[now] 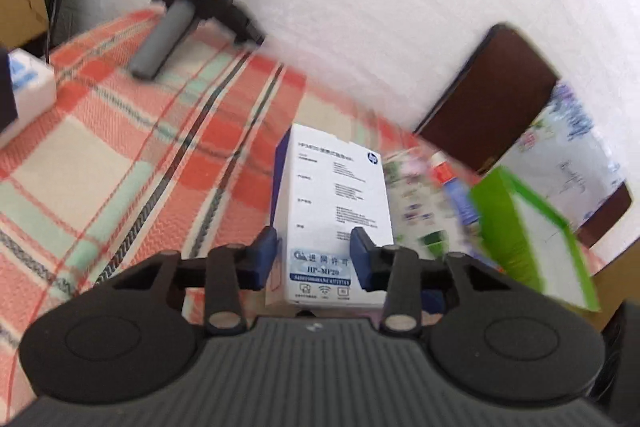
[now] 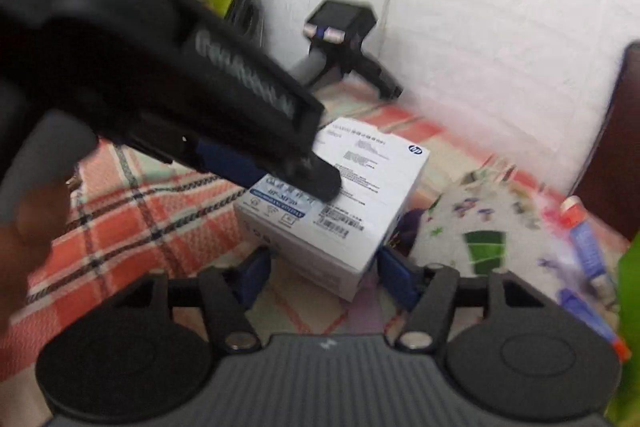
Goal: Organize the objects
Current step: 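Grasp the white HP box on the tablecloth with the left tool, then carry the white HP box into the green box and release it, then reach the left tool to the floral drawstring pouch and grasp it, then lift the floral pouch into the green box and open the left tool, then grasp the white-capped marker with the right tool while the left tool reaches the black marker, then grasp the black marker with the left tool while the right tool holds the white-capped marker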
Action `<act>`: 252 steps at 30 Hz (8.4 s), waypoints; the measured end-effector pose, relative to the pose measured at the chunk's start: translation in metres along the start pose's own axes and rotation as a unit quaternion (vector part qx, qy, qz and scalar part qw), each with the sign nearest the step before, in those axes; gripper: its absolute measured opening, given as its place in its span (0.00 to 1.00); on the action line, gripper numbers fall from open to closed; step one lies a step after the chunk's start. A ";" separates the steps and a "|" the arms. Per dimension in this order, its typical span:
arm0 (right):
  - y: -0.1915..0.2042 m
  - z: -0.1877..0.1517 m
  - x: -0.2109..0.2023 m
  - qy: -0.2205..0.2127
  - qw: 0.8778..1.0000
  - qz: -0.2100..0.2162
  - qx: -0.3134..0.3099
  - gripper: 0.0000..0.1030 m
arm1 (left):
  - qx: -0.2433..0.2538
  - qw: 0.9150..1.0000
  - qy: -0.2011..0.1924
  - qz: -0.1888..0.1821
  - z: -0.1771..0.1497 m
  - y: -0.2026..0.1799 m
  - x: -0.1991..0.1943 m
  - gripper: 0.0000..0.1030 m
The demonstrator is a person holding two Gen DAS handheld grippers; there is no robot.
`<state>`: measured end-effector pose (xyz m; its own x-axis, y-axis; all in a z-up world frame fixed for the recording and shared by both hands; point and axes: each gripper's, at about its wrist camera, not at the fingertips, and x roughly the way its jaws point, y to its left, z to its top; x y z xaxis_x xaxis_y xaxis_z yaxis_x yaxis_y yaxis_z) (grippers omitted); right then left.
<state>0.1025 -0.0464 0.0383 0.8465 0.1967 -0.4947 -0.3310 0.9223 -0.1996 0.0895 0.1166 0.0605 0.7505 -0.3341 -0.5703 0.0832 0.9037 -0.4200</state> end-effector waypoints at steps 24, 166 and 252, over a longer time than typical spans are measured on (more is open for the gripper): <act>-0.294 -0.119 -0.144 0.012 0.941 -0.272 0.199 0.57 | 0.252 0.950 0.044 -0.178 -0.056 -0.351 0.131 0.42; -0.169 -0.107 -0.118 -0.032 0.970 -0.080 0.227 0.78 | 0.225 0.972 0.029 -0.054 -0.071 -0.172 0.043 0.59; -0.061 -0.101 -0.104 0.087 0.990 0.015 0.110 0.92 | 0.183 0.969 0.156 0.053 -0.125 -0.148 0.021 0.73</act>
<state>-0.0077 -0.1572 0.0169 0.7466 0.1818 -0.6399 -0.2397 0.9709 -0.0037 0.0113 -0.0578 0.0227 0.5371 -0.2477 -0.8063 0.2865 0.9527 -0.1018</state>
